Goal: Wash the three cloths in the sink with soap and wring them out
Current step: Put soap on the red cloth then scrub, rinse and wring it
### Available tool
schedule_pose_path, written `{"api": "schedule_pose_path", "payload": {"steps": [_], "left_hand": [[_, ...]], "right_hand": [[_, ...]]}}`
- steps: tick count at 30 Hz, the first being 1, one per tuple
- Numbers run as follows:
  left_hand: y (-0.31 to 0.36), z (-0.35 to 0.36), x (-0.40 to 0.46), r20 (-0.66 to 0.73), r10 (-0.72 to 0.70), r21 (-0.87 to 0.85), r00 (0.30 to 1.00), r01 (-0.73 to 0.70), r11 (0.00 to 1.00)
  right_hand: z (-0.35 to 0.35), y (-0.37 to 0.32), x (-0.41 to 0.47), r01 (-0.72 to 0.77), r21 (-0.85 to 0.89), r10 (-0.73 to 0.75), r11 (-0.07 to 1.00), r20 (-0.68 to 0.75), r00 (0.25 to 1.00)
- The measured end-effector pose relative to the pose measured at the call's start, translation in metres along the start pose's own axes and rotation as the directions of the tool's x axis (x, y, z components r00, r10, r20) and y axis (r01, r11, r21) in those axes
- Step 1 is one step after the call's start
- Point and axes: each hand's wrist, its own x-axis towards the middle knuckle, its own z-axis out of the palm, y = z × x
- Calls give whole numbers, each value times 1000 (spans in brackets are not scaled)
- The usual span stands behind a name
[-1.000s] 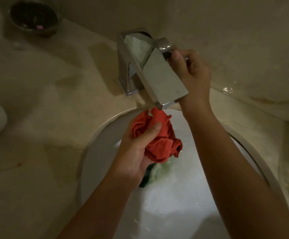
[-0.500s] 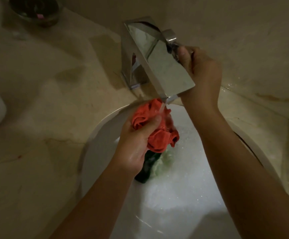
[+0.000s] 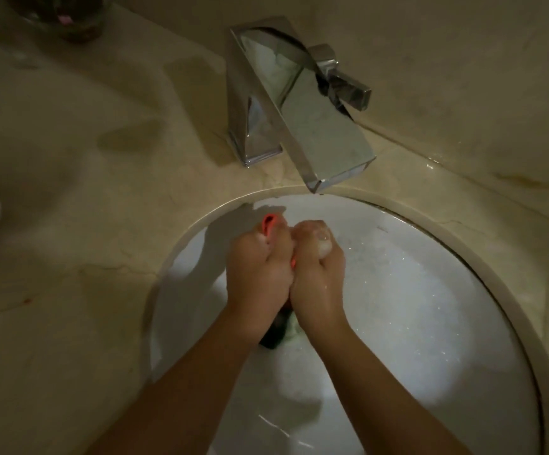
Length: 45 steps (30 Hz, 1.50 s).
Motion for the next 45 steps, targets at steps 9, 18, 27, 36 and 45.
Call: {"api": "schedule_pose_path", "payload": {"steps": [9,18,27,36,45], "left_hand": [[17,2,0,198,-179,-144,964,209,967],[16,6,-16,334,-296,-630,895,446,636],[17,-1,4,92,226,50,970,-232,972],[19,-5,-15,148,169,9,974,-172,985],[32,-8,-16,-6,46,-244,999,-46,969]], "right_hand": [[-12,-8,8,17,-303,-49,953,-99,994],[-13,-7,-10,333,-198,-337,922,12,941],[1,-14,-1,63,49,-57,997,-120,991],[-20,-37,19,-452,197,439,870,106,892],[-1,-37,-37,-103,311,133,945,-79,988]]}}
